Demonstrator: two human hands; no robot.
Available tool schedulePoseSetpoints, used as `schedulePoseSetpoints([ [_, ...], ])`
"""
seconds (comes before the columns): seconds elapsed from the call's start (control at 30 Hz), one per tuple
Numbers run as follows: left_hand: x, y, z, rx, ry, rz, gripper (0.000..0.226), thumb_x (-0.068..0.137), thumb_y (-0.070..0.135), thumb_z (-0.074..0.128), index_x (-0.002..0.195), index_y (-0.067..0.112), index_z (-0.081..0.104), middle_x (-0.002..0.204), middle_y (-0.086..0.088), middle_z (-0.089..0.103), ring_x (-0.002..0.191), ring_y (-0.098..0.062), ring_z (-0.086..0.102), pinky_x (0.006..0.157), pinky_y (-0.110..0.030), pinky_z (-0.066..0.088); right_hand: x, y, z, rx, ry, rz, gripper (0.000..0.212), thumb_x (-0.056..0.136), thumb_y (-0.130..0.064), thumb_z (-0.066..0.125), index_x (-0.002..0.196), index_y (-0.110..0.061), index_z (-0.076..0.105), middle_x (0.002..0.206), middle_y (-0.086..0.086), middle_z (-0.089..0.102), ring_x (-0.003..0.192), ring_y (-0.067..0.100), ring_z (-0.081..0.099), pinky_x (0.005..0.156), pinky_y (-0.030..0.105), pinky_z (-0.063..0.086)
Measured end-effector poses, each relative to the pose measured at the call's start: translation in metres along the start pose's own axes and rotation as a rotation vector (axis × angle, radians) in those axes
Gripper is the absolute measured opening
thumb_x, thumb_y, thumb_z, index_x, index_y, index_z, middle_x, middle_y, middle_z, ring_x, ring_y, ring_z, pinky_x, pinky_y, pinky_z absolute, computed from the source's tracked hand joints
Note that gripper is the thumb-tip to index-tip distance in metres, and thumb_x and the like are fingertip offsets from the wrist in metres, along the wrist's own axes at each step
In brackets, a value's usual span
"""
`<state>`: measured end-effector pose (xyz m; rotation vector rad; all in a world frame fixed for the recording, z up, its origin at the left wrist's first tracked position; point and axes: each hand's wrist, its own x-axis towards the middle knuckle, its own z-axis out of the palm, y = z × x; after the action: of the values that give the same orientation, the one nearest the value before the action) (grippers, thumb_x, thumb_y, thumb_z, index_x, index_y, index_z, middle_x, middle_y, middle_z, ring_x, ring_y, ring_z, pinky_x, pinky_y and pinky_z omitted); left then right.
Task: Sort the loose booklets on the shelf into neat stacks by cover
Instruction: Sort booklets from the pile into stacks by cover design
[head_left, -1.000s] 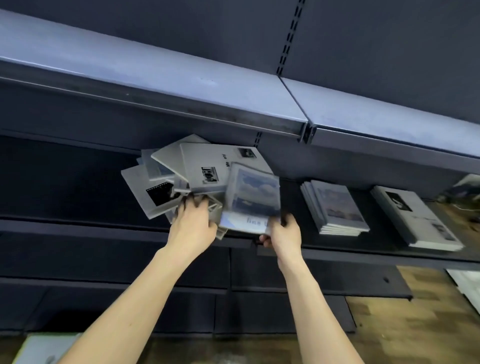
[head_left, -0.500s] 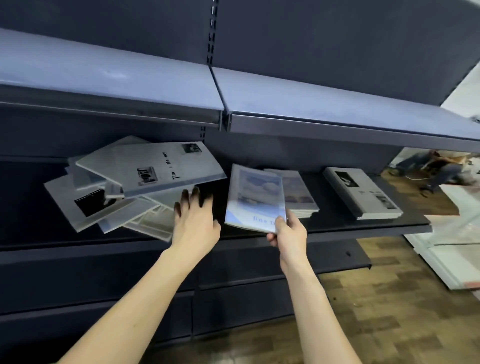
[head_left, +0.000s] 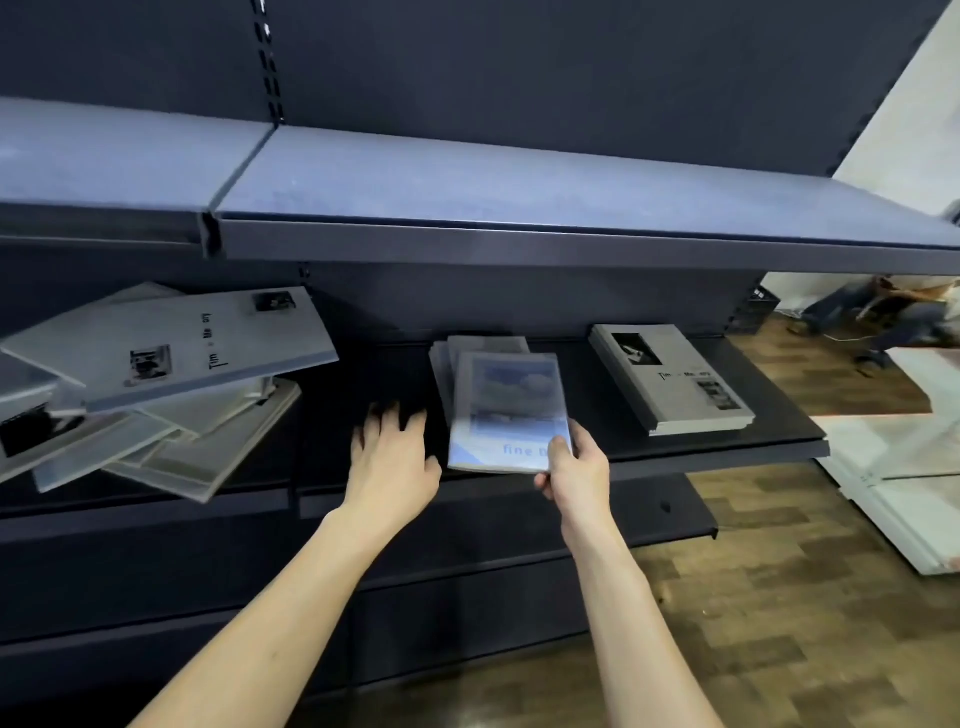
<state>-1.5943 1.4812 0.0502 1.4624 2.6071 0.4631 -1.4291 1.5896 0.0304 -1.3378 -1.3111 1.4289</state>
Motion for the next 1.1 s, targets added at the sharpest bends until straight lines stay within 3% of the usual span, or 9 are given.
schedulePoseSetpoints([
  [0.23,0.000,0.037,0.019,0.017,0.011,-0.077,0.060,0.094,0.027,0.050,0.150,0.020,0.031,0.154,-0.013,0.027,0.143,-0.034,0.020,0.118,-0.048,0.019,0.037,0.003,-0.029,-0.086,-0.056,0.021,0.046,0.102,-0.017,0.041,0.148,-0.020,0.042,0.099,-0.009,0.061,0.049,0.012,0.049,0.049,0.023,0.043],
  [0.47,0.018,0.047,0.024,0.043,0.005,-0.124,0.060,0.094,0.027,0.050,0.150,0.023,0.030,0.155,-0.013,0.027,0.143,-0.035,0.022,0.117,-0.048,0.022,0.074,-0.006,-0.020,-0.143,-0.100,-0.038,0.029,0.099,-0.011,0.037,0.121,-0.010,0.057,0.077,0.007,0.058,0.052,0.016,0.050,0.042,0.021,0.039],
  [0.57,0.033,0.046,0.024,0.034,0.010,-0.133,0.061,0.095,0.027,0.050,0.152,0.025,0.028,0.155,-0.013,0.026,0.144,-0.037,0.021,0.117,-0.049,0.023,0.088,-0.011,-0.011,-0.146,-0.120,-0.021,0.040,0.096,-0.002,0.036,0.128,-0.015,0.056,0.096,0.014,0.065,0.059,0.017,0.054,0.042,0.018,0.041],
  [0.7,0.054,0.041,0.029,0.011,-0.021,-0.144,0.064,0.096,0.029,0.049,0.154,0.025,0.023,0.159,-0.011,0.019,0.148,-0.036,0.012,0.120,-0.049,0.017,0.110,-0.011,0.002,-0.164,-0.141,-0.006,0.044,0.097,0.001,0.041,0.138,-0.014,0.051,0.123,0.012,0.063,0.086,0.021,0.064,0.060,0.025,0.053],
  [0.77,0.065,0.039,0.033,0.007,-0.042,-0.148,0.064,0.097,0.029,0.048,0.154,0.025,0.021,0.160,-0.010,0.015,0.149,-0.034,0.008,0.121,-0.047,0.014,0.121,-0.010,0.008,-0.163,-0.143,-0.013,0.041,0.098,-0.003,0.044,0.137,-0.014,0.051,0.122,0.013,0.064,0.088,0.024,0.064,0.057,0.025,0.049],
  [0.93,0.089,0.033,0.042,-0.011,-0.040,-0.164,0.059,0.098,0.029,0.044,0.153,0.024,0.023,0.159,-0.009,0.017,0.149,-0.033,0.009,0.121,-0.046,0.013,0.137,-0.012,0.019,-0.222,-0.160,-0.028,0.023,0.102,-0.016,0.046,0.124,-0.016,0.053,0.105,0.013,0.065,0.067,0.018,0.057,0.044,0.019,0.042],
  [1.0,0.095,0.031,0.044,-0.013,-0.046,-0.163,0.057,0.099,0.030,0.043,0.153,0.024,0.024,0.159,-0.009,0.018,0.148,-0.033,0.011,0.121,-0.047,0.014,0.142,-0.011,0.022,-0.257,-0.152,-0.001,0.019,0.102,-0.025,0.048,0.118,-0.018,0.054,0.102,0.011,0.065,0.069,0.019,0.059,0.048,0.022,0.047],
  [1.1,0.103,0.029,0.044,-0.022,-0.059,-0.164,0.052,0.099,0.032,0.044,0.149,0.026,0.030,0.158,-0.009,0.023,0.148,-0.034,0.013,0.120,-0.050,0.017,0.152,0.000,0.021,-0.750,-0.091,-0.162,0.034,0.097,-0.047,0.050,0.117,-0.020,0.058,0.107,0.006,0.068,0.089,0.023,0.066,0.069,0.035,0.053],
])
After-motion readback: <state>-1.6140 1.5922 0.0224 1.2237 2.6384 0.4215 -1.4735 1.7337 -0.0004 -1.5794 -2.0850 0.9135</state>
